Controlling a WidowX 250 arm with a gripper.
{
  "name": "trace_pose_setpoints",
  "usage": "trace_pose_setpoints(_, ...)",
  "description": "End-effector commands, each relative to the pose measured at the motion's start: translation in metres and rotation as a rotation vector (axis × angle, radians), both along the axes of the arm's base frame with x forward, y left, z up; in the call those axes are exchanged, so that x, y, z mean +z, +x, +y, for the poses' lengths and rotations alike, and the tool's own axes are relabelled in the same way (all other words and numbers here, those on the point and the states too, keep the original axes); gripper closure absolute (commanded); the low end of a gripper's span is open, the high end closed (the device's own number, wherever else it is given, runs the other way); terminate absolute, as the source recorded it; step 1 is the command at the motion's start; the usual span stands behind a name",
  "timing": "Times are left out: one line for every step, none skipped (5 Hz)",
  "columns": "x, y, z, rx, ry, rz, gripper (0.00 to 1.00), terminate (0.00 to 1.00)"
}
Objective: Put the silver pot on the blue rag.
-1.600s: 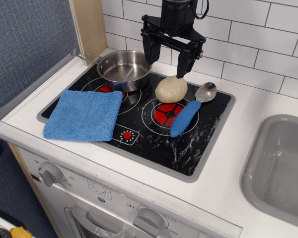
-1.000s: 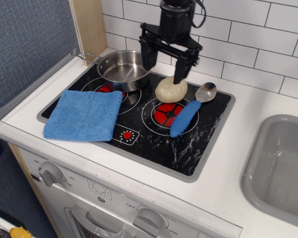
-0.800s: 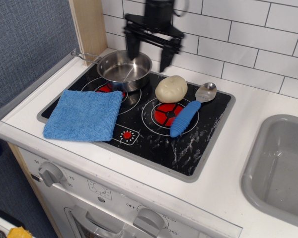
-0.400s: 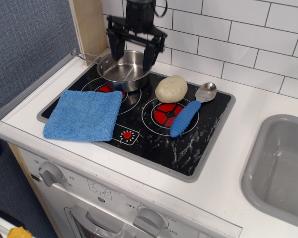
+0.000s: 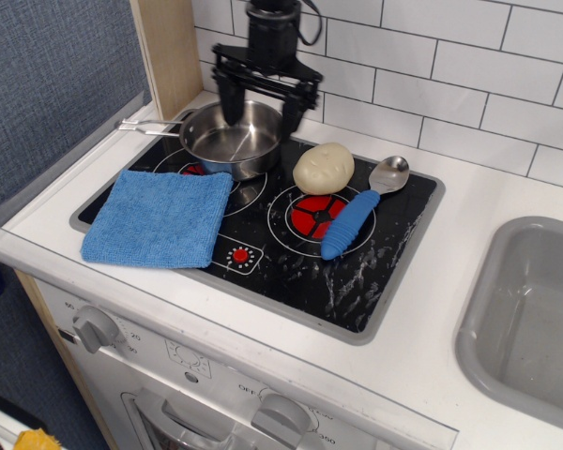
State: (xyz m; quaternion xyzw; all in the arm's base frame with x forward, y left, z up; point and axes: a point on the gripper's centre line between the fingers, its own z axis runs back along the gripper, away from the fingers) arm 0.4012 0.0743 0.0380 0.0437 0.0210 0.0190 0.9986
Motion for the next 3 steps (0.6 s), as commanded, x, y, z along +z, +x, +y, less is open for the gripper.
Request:
trace_pose_setpoints(0.0092,0.0118,-0.0065,-0.030,0.031,-0.036,0.00,0.00)
trace_pose_setpoints(0.0076,0.0126,-0.0026,-0.020,0.038,-0.035,0.00,0.00)
trace_pose_setpoints(0.0036,0.0105,-0.0010,-0.020,0.048,-0.019,1.00,0.00)
